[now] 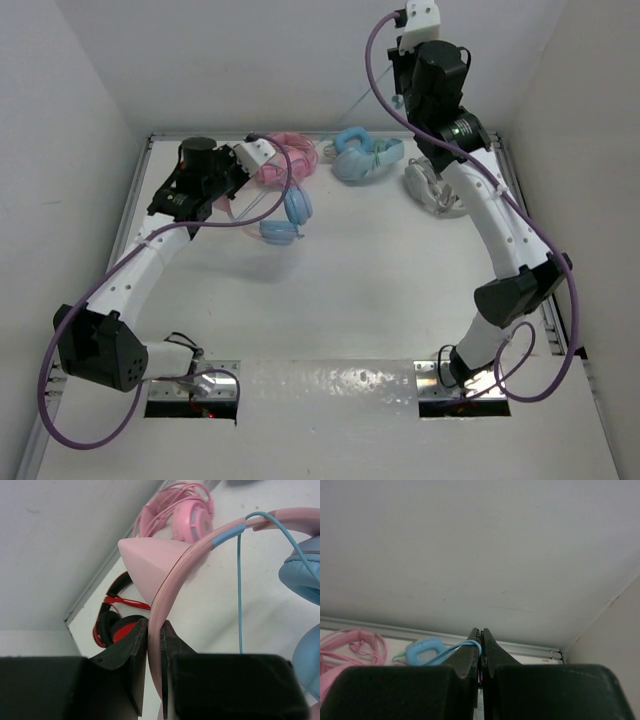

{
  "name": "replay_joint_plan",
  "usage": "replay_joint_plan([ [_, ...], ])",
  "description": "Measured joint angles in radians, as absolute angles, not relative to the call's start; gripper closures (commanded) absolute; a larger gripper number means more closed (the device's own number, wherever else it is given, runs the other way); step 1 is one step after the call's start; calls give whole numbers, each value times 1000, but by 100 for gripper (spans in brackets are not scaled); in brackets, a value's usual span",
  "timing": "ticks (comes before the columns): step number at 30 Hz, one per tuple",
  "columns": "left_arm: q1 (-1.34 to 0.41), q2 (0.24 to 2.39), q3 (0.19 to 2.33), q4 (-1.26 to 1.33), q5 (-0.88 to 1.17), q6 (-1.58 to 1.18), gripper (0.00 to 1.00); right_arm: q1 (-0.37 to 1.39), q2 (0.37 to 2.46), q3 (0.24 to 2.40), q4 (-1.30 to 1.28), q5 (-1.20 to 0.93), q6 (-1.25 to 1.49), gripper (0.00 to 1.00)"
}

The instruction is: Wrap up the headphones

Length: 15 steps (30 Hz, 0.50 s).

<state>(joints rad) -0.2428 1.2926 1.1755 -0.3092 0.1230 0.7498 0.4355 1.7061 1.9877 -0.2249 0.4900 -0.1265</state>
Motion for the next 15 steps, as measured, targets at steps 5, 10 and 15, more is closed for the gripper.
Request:
replay_joint_plan([
  [5,-249,1286,1217,-381,162,719,100,402,1762,2044,-233,464,-104,100],
  [10,-249,1282,1311,-473,223,674,100,340,1818,2052,-234,455,-76,100],
  [15,-249,1258,1391,-562,312,625,100,287,1880,2052,-249,434,-41,100],
])
